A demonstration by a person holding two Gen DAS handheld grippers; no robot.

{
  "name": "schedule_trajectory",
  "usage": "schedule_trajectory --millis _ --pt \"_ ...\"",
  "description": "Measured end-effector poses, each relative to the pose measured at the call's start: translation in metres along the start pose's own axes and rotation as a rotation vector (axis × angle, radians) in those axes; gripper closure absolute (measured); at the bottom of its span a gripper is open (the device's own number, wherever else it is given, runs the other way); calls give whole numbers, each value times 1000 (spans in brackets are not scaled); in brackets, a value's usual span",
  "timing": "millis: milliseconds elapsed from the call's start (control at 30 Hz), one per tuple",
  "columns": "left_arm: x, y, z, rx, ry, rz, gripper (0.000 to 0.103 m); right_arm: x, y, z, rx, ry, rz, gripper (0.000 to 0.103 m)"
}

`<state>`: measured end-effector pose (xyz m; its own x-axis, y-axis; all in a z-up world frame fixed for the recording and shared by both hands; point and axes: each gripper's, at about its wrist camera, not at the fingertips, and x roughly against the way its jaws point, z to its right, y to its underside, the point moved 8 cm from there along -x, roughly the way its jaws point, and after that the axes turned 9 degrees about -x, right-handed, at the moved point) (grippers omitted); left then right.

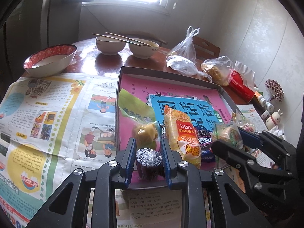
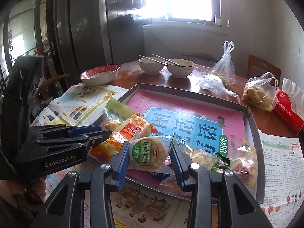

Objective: Organize snacks
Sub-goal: 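Lower both snacks into the tray and open both grippers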

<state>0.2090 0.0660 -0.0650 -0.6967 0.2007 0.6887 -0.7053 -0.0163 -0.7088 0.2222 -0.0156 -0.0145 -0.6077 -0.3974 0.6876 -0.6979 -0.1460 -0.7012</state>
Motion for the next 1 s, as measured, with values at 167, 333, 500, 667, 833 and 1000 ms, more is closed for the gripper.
schedule_trajectory --millis 167,333,500,667,833,1000 --pt "0 0 -1 0 6 3 76 -3 1 -4 33 11 7 61" --pt "-2 0 -2 0 13 4 76 -9 2 -5 37 11 -4 61" --pt "-3 0 -2 -4 15 4 76 -12 2 -5 49 25 2 61" --pt "-5 0 -2 -5 16 5 76 -16 2 -2 38 33 -6 61" --pt "-5 0 -2 -8 14 4 76 -18 3 2 25 38 -14 61" --pt "-6 0 -2 -9 13 4 76 -18 3 7 6 39 -17 61"
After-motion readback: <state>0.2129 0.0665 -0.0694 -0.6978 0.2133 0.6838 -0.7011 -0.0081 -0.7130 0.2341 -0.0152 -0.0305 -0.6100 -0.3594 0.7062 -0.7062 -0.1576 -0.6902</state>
